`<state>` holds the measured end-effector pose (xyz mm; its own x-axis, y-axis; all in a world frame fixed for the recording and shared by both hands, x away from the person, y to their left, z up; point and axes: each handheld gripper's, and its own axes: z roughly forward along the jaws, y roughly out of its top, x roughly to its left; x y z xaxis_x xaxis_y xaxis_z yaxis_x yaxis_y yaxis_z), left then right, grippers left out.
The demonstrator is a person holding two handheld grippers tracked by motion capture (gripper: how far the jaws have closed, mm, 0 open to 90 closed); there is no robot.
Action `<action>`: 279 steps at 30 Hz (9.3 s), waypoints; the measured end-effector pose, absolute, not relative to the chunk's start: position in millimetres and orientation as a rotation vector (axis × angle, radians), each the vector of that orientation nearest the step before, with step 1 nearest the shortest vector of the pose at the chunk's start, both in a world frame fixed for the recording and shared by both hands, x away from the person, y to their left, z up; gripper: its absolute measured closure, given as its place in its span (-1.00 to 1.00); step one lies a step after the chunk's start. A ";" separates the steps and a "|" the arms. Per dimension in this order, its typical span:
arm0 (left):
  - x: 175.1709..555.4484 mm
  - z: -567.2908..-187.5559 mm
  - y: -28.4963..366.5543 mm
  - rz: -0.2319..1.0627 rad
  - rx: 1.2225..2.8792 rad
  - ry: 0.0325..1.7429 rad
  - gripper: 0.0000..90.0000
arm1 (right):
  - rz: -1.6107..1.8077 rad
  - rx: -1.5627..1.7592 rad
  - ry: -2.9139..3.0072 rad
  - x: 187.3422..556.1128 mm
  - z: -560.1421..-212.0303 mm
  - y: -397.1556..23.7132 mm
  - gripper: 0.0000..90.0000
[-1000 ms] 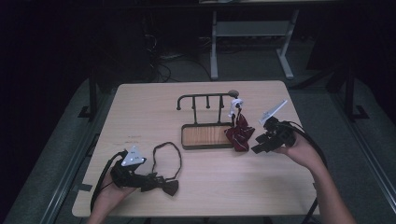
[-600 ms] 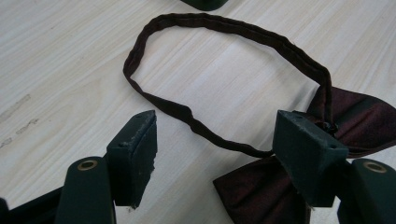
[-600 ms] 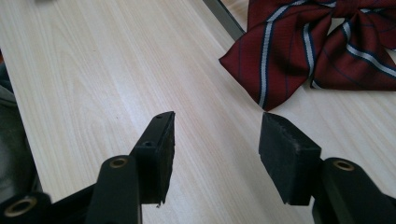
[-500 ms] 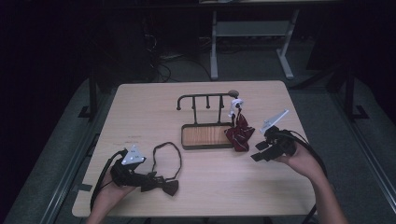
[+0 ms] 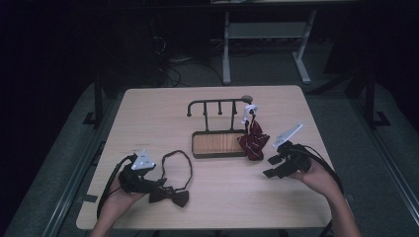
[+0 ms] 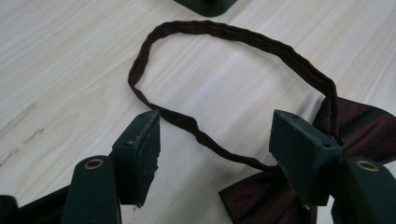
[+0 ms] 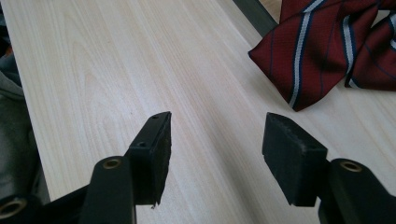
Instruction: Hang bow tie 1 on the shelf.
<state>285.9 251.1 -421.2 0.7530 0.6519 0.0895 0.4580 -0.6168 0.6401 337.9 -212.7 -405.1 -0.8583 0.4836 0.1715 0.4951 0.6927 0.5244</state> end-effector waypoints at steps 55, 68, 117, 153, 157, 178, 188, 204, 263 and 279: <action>373.2 -437.2 234.9 0.309 2.477 1.026 0.34 | -0.956 -0.869 -2.883 322.8 -414.2 -221.0 -0.22; 376.2 -443.6 235.8 0.301 2.504 1.050 0.60 | -0.975 -0.887 -2.872 320.8 -411.2 -221.4 -0.23; 352.6 -407.2 233.1 0.278 2.478 0.867 1.00 | -0.961 -0.910 -2.863 324.7 -418.7 -225.2 -0.25; 338.4 -358.8 222.9 0.277 2.497 0.704 1.00 | -0.954 -0.921 -2.866 325.7 -421.0 -227.6 -0.30; 336.5 -352.9 224.0 0.272 2.490 0.694 1.00 | -0.960 -0.937 -2.874 324.7 -417.7 -230.6 -0.31; 332.9 -326.6 217.3 0.267 2.494 0.610 1.00 | -0.948 -0.945 -2.883 324.6 -417.2 -235.0 -0.31; 330.6 -312.5 212.4 0.273 2.492 0.587 1.00 | -0.953 -0.952 -2.889 324.0 -415.5 -238.9 -0.31; 335.4 -292.9 202.0 0.274 2.492 0.537 1.00 | -0.959 -0.946 -2.886 323.4 -414.4 -240.1 -0.29; 400.7 -255.6 194.1 0.253 2.512 0.633 1.00 | -0.991 -0.933 -2.881 323.6 -406.8 -244.6 -0.29; 423.4 -259.8 195.8 0.260 2.525 0.723 1.00 | -1.007 -0.945 -2.876 323.3 -405.6 -250.5 -0.29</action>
<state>423.4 195.8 -259.8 0.8408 0.5395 0.0448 0.4446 -0.7355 0.5112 323.3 -250.5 -405.6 -0.8234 0.5491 0.1431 0.5184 0.6253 0.5833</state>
